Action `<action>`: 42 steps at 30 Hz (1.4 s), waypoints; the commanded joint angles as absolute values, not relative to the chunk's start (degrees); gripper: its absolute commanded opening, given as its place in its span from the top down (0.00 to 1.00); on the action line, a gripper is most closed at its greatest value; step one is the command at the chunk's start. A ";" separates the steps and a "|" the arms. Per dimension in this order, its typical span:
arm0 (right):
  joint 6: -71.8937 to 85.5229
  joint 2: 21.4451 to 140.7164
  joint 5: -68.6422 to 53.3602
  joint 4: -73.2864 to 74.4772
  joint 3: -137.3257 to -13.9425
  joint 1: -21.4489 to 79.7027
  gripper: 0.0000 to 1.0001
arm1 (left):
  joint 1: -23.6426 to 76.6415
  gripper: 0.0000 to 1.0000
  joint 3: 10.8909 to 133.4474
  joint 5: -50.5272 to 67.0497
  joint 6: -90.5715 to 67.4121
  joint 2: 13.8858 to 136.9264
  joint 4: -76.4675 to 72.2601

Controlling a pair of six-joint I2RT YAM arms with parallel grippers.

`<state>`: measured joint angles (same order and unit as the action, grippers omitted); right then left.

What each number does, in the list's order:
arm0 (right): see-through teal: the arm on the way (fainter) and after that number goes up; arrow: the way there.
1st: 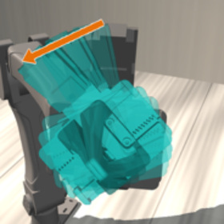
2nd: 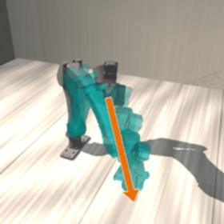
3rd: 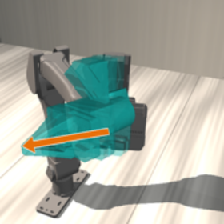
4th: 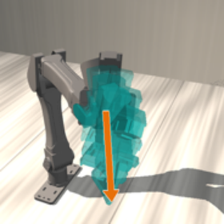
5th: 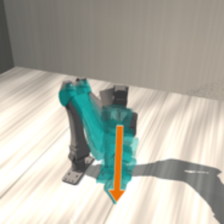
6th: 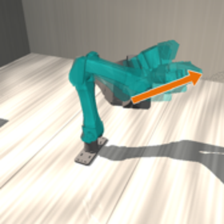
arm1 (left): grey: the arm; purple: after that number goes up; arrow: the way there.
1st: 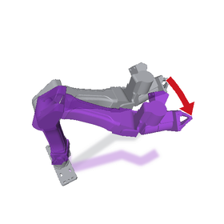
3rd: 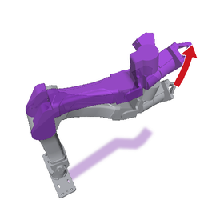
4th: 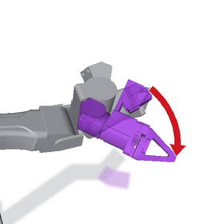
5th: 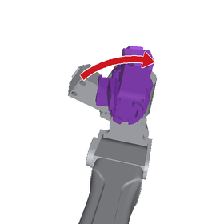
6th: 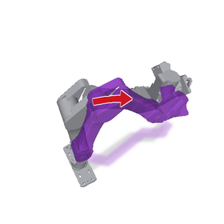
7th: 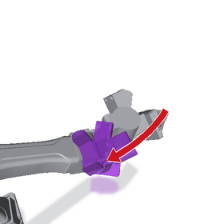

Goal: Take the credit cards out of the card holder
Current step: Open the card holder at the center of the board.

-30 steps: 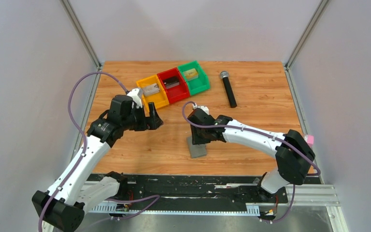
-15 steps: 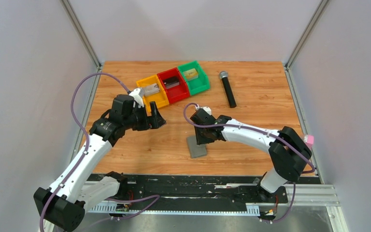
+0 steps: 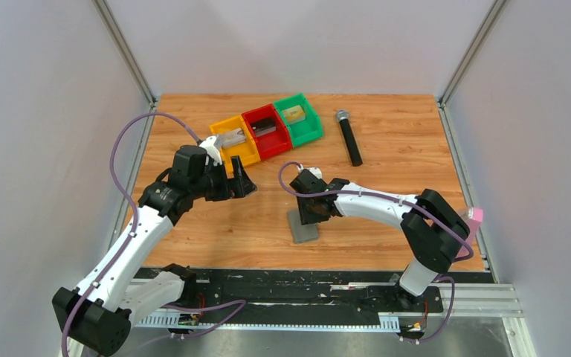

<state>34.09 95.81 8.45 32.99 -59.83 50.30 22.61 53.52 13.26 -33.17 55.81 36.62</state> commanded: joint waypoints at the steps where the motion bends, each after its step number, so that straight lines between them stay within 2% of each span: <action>1: 33.18 97.04 8.46 30.50 -61.17 50.14 0.65 | 22.57 0.00 52.72 14.06 -34.06 55.46 34.09; 9: 34.04 97.14 9.55 31.16 -60.84 50.63 0.60 | 22.50 0.00 51.63 14.44 -35.18 55.01 33.57; 18: 35.09 98.80 13.77 34.19 -62.53 51.50 0.62 | 22.50 0.00 51.11 14.72 -35.31 55.20 33.33; 20: 35.34 98.88 13.90 34.23 -62.41 51.60 0.65 | 22.50 0.00 51.10 13.98 -35.60 55.46 34.34; 29: 36.28 97.65 11.60 32.22 -61.23 51.71 0.89 | 22.50 0.02 49.76 15.78 -36.72 56.47 33.61; 36: 36.02 96.09 10.77 30.34 -59.92 51.73 1.00 | 22.50 0.05 49.57 15.14 -36.39 58.51 34.54; 42: 34.86 94.43 8.93 27.31 -58.37 51.73 1.00 | 22.50 0.07 49.04 16.19 -37.00 59.73 33.61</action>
